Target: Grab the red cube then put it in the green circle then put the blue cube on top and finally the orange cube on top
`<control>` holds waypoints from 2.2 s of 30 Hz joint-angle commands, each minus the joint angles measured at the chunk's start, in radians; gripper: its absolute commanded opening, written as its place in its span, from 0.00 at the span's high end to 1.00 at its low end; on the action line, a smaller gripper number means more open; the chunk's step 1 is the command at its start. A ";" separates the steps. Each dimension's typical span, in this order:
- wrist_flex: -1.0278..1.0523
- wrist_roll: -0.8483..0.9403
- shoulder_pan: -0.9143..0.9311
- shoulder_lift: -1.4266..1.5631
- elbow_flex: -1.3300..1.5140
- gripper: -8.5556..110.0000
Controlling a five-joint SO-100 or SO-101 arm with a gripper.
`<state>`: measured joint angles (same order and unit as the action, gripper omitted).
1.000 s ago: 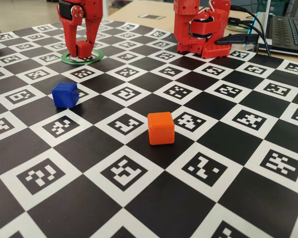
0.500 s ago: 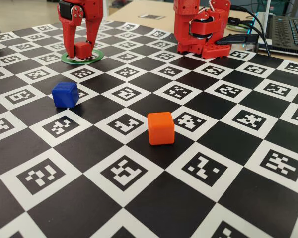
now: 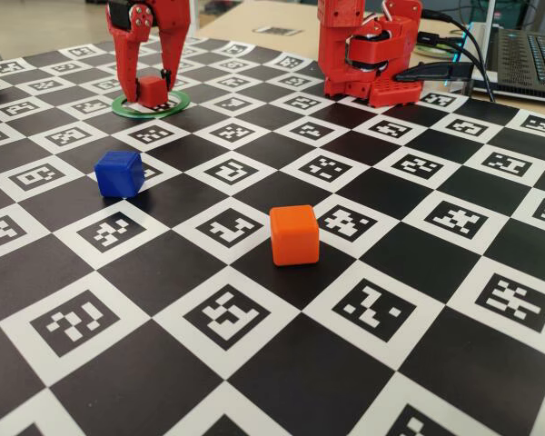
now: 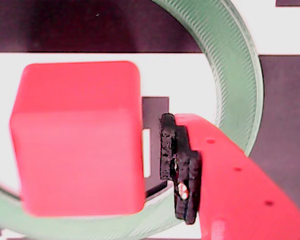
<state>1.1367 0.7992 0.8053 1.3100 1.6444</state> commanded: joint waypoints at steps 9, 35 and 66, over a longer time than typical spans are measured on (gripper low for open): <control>0.330 -0.040 -0.034 0.104 -0.367 0.62; 0.548 -0.523 -0.621 -0.021 -0.676 0.46; 0.124 -0.554 -0.695 -0.365 -0.583 0.46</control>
<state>1.2686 0.2332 0.1043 0.9050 1.1213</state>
